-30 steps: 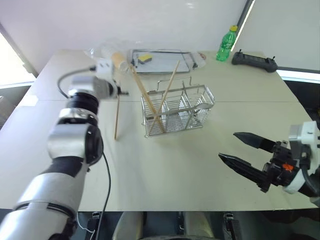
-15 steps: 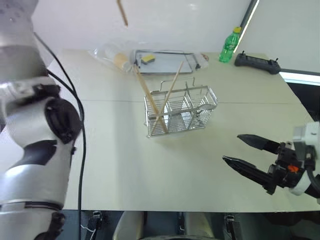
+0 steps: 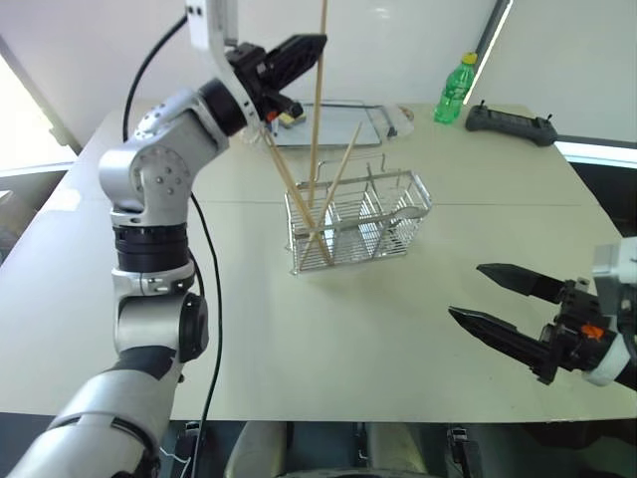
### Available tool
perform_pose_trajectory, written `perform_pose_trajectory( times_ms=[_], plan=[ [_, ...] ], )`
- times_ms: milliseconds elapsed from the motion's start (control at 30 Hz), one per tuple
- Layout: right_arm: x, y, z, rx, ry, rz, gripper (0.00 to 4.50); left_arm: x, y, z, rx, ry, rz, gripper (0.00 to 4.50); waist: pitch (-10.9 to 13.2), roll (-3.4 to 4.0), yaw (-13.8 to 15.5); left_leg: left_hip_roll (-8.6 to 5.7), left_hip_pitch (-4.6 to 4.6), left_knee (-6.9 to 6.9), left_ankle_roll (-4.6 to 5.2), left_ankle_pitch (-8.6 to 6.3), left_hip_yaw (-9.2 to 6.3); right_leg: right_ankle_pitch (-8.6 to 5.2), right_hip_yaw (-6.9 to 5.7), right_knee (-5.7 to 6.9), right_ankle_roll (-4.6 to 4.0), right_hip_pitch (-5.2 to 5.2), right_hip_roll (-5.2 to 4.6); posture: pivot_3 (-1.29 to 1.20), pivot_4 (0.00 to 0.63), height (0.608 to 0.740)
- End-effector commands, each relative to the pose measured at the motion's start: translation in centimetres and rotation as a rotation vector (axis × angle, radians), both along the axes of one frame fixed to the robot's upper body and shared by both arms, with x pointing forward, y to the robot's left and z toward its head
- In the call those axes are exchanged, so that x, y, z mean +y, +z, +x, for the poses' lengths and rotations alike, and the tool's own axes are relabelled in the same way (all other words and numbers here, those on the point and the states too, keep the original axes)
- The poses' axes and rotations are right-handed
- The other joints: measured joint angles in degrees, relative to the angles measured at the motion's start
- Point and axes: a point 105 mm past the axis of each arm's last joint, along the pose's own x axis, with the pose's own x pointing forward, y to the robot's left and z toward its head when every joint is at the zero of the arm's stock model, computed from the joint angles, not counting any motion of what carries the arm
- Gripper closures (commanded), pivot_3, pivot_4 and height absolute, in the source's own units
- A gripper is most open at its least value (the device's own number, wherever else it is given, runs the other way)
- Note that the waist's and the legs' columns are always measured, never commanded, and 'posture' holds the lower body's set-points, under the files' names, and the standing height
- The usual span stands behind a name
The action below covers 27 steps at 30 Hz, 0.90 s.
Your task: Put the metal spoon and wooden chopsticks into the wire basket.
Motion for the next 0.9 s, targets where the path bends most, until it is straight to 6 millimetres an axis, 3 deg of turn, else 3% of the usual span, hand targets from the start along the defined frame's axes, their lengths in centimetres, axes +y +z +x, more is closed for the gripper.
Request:
perform_pose_trajectory(
  times_ms=[33, 267, 400, 533, 633, 767, 900],
  plan=[
    [0.2, 0.5, -0.1, -0.027, 0.005, 0.0, 0.0, -0.8, -0.1, -1.1, -0.005, -0.065, -0.011, 3.57, 0.0, 0.0, 0.02, 0.0, 0.0, 0.01, 0.0, 0.0, 0.0, -0.05, 0.0, 0.0, -0.09, 0.01, 0.0, 0.0, 0.15, 0.709],
    [0.1, 0.4, 0.2, -0.034, -0.001, 0.0, 0.0, -0.4, 0.7, -2.1, -0.007, -0.112, -0.108, 0.07, 0.01, -0.01, -0.06, 0.02, 0.02, 0.03, 0.0, 0.0, -0.01, -0.12, 0.0, 0.0, -0.23, 0.02, 0.01, 0.0, 0.15, 0.709],
    [-0.6, 0.4, 0.5, -0.042, -0.008, -0.032, 0.0, 1.2, 2.1, -2.2, -0.025, -0.112, -0.113, 0.07, 0.0, 0.0, -0.09, 0.02, 0.04, -0.01, 0.01, 0.0, 0.0, -0.12, 0.0, 0.01, -0.22, 0.0, 0.02, 0.0, 0.15, 0.709],
    [-2.7, 1.3, 1.1, -0.063, -0.023, -0.104, 0.0, 3.9, 1.7, -4.5, -0.12, -0.219, 0.186, 0.07, 0.04, 0.08, -0.65, 0.03, 0.05, -0.02, 0.01, 0.0, 0.04, -0.12, 0.01, 0.04, -0.23, -0.05, 0.07, 0.0, 0.15, 0.709],
    [-4.6, 2.4, 1.5, -0.077, -0.035, -0.15, 0.0, 7.2, -1.9, -6.2, -0.128, -0.301, 0.553, 0.07, 0.01, 0.19, -1.46, 0.06, 0.1, -0.12, 0.03, -0.01, 0.15, -0.25, 0.04, 0.0, -0.47, -0.06, 0.04, 0.0, 0.15, 0.709],
    [-6.2, 2.5, 2.0, -0.069, -0.042, -0.188, 0.0, 12.1, -8.0, -7.5, 0.005, -0.367, 0.988, 0.07, 0.0, 0.29, -1.44, 0.1, 0.11, -0.21, 0.07, -0.05, 0.25, -0.31, 0.05, -0.05, -0.58, -0.1, -0.05, 0.0, 0.15, 0.709],
    [-6.3, 1.9, 2.4, -0.059, -0.032, -0.188, 0.0, 14.1, -11.1, -8.2, 0.099, -0.391, 1.108, 0.07, 0.04, 0.29, -1.15, 0.28, -0.07, -0.17, 0.05, -0.06, 0.14, -0.31, 0.01, -0.07, -0.6, -0.22, -0.15, 0.0, 0.15, 0.709]
  ],
)
